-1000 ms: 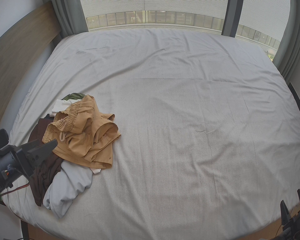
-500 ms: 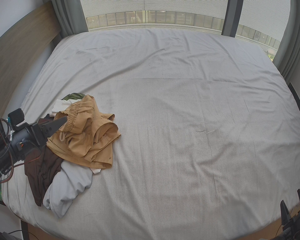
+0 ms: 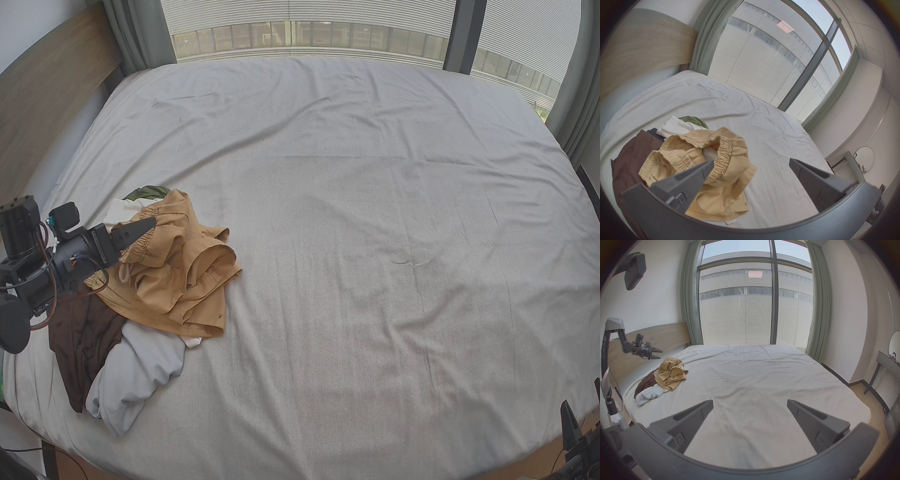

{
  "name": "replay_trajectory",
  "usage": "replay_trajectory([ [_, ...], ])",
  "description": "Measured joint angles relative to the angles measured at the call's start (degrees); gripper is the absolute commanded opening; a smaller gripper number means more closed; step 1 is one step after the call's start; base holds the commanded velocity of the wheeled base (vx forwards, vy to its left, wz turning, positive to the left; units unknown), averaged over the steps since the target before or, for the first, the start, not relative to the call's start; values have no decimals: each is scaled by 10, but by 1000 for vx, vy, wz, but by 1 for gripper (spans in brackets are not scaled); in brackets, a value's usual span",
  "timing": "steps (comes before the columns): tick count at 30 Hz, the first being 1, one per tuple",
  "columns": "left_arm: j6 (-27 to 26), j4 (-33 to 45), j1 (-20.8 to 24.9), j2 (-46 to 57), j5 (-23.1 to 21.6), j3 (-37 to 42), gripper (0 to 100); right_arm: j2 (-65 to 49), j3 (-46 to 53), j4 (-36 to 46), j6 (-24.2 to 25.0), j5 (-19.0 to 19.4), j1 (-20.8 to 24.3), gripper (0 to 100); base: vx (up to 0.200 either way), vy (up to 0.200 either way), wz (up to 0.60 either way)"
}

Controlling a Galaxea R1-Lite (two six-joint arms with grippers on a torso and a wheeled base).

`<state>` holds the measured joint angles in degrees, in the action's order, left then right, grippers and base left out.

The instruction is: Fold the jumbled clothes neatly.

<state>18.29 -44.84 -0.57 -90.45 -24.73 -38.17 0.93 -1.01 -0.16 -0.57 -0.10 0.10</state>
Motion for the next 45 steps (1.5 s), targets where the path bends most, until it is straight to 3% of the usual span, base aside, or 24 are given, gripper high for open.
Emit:
replay_trajectory([
  [23, 41, -7, -12, -148, -35, -135, 100, 0, 0, 0, 0, 0, 0, 100, 0, 0, 0],
  [44, 48, -8, 5, -181, -36, -160, 100, 0, 0, 0, 0, 0, 0, 100, 0, 0, 0],
  [45, 48, -9, 5, -182, -36, -162, 0, 0, 0, 0, 0, 0, 0, 100, 0, 0, 0],
])
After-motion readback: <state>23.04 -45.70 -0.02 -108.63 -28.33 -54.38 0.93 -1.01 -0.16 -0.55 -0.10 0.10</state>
